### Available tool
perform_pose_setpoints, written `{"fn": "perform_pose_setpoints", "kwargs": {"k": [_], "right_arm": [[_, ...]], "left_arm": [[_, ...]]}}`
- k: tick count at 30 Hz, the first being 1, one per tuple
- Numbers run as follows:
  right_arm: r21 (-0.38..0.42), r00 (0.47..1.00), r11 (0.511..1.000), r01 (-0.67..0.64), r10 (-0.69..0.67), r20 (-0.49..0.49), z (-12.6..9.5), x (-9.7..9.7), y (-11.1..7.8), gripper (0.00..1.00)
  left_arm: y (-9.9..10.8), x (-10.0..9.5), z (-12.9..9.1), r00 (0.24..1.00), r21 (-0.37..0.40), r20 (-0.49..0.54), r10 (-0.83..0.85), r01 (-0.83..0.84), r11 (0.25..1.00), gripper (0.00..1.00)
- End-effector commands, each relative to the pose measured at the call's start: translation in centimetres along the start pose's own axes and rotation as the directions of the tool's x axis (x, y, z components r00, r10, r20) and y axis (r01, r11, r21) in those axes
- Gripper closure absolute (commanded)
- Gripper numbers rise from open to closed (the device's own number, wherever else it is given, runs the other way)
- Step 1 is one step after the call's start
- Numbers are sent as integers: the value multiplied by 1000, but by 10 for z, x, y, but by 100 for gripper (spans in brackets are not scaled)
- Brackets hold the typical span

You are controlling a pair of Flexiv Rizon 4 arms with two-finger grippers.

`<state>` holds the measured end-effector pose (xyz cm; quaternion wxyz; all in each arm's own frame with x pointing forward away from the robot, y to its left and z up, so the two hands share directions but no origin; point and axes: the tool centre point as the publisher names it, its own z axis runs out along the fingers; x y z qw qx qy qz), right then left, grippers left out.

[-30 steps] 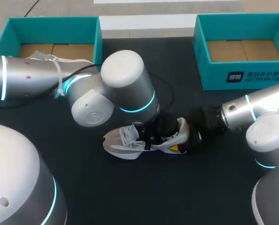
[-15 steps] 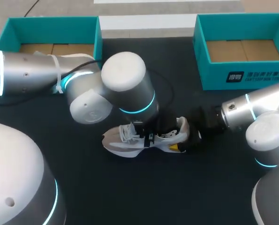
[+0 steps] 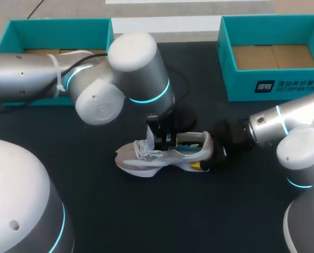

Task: Take the shoe out of the shoebox, open the shoe tongue, remove and reinsert the insole, then place the shoe into the shoebox

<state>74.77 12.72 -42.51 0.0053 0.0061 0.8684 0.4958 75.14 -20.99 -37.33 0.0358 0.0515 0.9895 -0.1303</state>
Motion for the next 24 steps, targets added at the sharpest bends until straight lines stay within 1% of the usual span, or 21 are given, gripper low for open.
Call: {"fn": "perform_pose_setpoints", "kwargs": {"k": [1,3,6,11,16,24], "right_arm": [[4,1000,1000,0,0,0,3,1,-2,100],[4,1000,1000,0,0,0,3,1,-2,100],[4,1000,1000,0,0,0,3,1,-2,100],[4,1000,1000,0,0,0,3,1,-2,100],[4,1000,1000,0,0,0,3,1,-2,100],[4,1000,1000,0,0,0,3,1,-2,100]], "left_arm": [[8,-2,-16,999,16,-42,3,-2,1000,100],[9,-2,-20,998,20,-63,1,0,1000,100],[10,-2,-31,993,65,-122,-5,13,998,100],[12,-2,-51,982,132,-190,-4,29,991,100],[11,-1,-65,980,153,-198,2,29,988,100],[3,-2,-78,977,198,-211,1,41,979,100]]}}
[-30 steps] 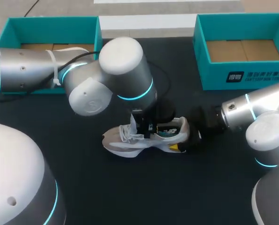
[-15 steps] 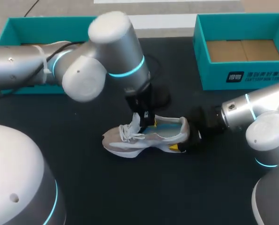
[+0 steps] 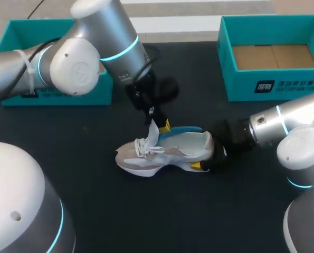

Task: Take the shoe out of the shoebox, open the shoe tongue, remove and reinsert the insole, then place the shoe into the shoebox

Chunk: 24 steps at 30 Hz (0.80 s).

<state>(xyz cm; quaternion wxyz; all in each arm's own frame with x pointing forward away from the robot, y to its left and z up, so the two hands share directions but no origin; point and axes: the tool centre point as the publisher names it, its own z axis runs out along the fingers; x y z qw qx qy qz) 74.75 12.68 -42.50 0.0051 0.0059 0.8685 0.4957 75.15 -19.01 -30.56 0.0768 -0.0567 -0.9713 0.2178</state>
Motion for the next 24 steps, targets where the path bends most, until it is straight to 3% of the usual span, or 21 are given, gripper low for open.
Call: {"fn": "perform_pose_setpoints", "kwargs": {"k": [1,12,23,24], "right_arm": [[4,1000,1000,0,0,1,3,1,-2,100],[4,1000,1000,0,0,1,3,1,-2,100],[4,1000,1000,0,0,1,3,1,-2,100],[4,1000,1000,0,0,1,3,1,-2,100]], "left_arm": [[-2,4,-7,1000,15,1,7,-7,1000,100],[-30,7,-6,999,102,-32,31,-27,994,100],[-44,8,-2,998,104,-39,55,-50,993,100],[-44,8,0,997,93,-36,61,-57,994,75]]}}
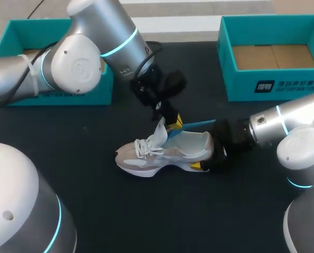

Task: Take the shoe out of the shoebox, open the shoe tongue, remove and reinsert the insole, then place the shoe into the shoebox

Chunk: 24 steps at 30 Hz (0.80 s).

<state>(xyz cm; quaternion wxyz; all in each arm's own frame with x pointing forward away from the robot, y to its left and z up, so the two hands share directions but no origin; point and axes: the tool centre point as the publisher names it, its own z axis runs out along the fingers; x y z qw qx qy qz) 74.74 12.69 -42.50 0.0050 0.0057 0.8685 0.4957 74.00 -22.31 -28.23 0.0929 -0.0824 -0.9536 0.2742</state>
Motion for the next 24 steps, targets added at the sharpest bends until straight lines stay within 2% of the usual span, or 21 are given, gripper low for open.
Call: {"fn": "perform_pose_setpoints", "kwargs": {"k": [1,5,6,7,10,15,24], "right_arm": [[4,1000,1000,-1,1,1,3,1,-2,100],[4,1000,1000,-1,1,1,3,1,-2,100],[4,1000,1000,-1,1,1,3,1,-2,100],[4,1000,1000,-1,1,1,3,1,-2,100],[4,1000,1000,-1,1,1,3,1,-2,100],[4,1000,1000,-1,1,1,3,1,-2,100],[4,1000,1000,-1,1,1,3,1,-2,100]], "left_arm": [[-3,-1,7,1000,-32,4,14,-14,999,59],[-2,2,9,999,-67,35,28,-26,997,55],[-2,4,8,998,-75,52,34,-30,997,51],[-1,6,6,997,-82,73,40,-34,996,37],[-1,12,4,990,-94,131,49,-37,995,33],[-1,19,0,972,-109,224,64,-40,993,17],[-3,22,-5,963,-109,261,68,-41,993,16]]}}
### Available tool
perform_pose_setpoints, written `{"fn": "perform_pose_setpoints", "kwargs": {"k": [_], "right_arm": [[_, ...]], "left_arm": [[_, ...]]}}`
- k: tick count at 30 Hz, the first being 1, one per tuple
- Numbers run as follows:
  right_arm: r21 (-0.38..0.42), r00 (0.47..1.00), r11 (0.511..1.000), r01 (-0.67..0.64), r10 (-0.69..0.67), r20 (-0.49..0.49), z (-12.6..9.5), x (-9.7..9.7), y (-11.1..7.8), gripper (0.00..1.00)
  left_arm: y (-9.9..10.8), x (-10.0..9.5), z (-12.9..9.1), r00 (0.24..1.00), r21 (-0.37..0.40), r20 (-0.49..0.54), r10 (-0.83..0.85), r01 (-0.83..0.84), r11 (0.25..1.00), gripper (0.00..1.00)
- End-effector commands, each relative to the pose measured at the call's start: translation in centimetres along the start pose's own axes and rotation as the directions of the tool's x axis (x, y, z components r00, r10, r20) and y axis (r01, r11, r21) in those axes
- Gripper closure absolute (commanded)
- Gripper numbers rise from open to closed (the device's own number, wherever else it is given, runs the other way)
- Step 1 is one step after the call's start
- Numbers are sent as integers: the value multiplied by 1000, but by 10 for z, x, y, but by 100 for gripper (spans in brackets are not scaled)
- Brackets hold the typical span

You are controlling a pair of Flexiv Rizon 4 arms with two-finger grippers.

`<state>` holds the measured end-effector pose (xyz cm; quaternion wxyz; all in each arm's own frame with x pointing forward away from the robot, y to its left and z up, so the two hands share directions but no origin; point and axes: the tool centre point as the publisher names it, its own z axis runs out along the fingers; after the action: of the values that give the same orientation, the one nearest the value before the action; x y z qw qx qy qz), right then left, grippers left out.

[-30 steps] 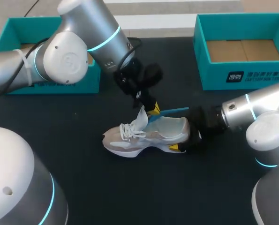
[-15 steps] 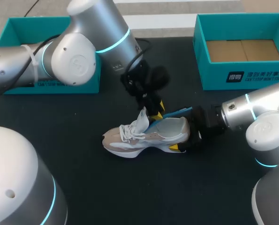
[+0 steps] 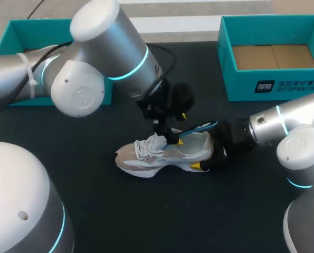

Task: Take the shoe out of the shoebox, open the shoe tongue, remove and reinsert the insole, then place the shoe into the shoebox

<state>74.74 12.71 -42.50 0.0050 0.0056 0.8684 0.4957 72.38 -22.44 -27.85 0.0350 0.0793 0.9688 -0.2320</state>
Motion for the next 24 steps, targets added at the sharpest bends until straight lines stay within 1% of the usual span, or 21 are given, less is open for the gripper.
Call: {"fn": "perform_pose_setpoints", "kwargs": {"k": [1,3,6,9,11,14,16,17,18,23,24], "right_arm": [[4,1000,1000,-1,1,1,3,1,-2,100],[4,1000,1000,-1,1,1,3,1,-2,100],[4,1000,1000,-1,1,1,3,1,-2,100],[4,1000,1000,-1,1,1,3,1,-2,100],[4,1000,1000,-1,1,1,3,1,-2,100],[4,1000,1000,-1,1,1,3,1,-2,100],[4,1000,1000,-1,1,1,3,1,-2,100],[4,1000,1000,-1,1,1,3,1,-2,100],[4,1000,1000,-1,1,1,3,1,-2,100],[4,1000,1000,-1,1,1,3,1,-2,100],[4,1000,1000,-1,1,1,3,1,-2,100]], "left_arm": [[1,5,-9,1000,9,31,2,-2,1000,16],[0,4,-12,998,12,62,5,-6,1000,15],[-1,0,-11,997,9,79,1,-2,1000,16],[-1,-6,-9,991,7,134,-12,12,1000,12],[-1,-9,-8,985,10,168,-28,27,1000,11],[-2,-10,-5,977,31,206,-54,48,998,7],[-3,-9,0,973,45,215,-78,70,997,4],[-3,-8,3,973,43,217,-79,71,997,3],[-4,-7,5,971,60,215,-102,91,994,4],[-5,-10,18,943,80,298,-147,129,988,5],[-5,-11,20,944,83,295,-151,132,988,5]]}}
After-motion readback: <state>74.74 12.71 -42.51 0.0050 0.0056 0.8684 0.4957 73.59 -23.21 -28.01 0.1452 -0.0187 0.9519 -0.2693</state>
